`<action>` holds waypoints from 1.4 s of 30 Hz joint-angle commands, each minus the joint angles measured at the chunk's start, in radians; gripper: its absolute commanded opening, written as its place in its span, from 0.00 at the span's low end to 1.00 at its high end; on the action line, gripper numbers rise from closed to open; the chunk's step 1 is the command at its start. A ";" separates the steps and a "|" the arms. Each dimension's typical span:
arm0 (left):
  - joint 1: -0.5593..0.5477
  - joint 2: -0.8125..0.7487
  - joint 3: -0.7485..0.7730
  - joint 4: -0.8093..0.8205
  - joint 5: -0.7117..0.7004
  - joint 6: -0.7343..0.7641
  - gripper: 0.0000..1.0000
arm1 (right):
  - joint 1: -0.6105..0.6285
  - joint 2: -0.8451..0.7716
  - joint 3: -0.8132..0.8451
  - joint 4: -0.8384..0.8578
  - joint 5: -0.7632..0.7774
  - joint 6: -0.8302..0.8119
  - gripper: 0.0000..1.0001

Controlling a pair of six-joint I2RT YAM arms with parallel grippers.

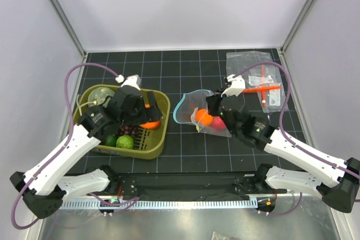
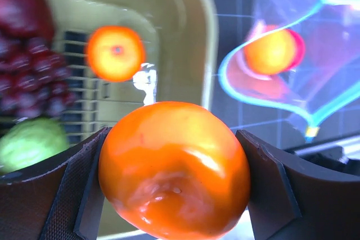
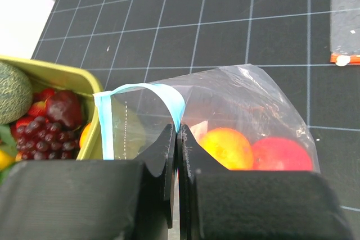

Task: Place the food in the zip-top bag and seal the zipper
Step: Pick up the fake fruit from the bin, then place the fake fruit in the zipper food storage bag.

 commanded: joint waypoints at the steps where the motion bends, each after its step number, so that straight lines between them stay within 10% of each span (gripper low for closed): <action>1: -0.003 0.076 0.054 0.160 0.150 0.028 0.35 | 0.001 -0.013 0.004 0.068 -0.042 -0.001 0.06; 15: -0.168 0.492 0.252 0.535 0.168 0.096 0.33 | 0.003 -0.126 -0.045 0.074 0.030 0.059 0.06; 25: -0.205 0.601 0.327 0.535 0.117 0.172 0.98 | 0.001 -0.163 -0.085 0.109 0.047 0.094 0.07; 42: -0.219 0.419 0.147 0.501 0.108 0.185 1.00 | 0.001 -0.171 -0.103 0.104 0.159 0.099 0.09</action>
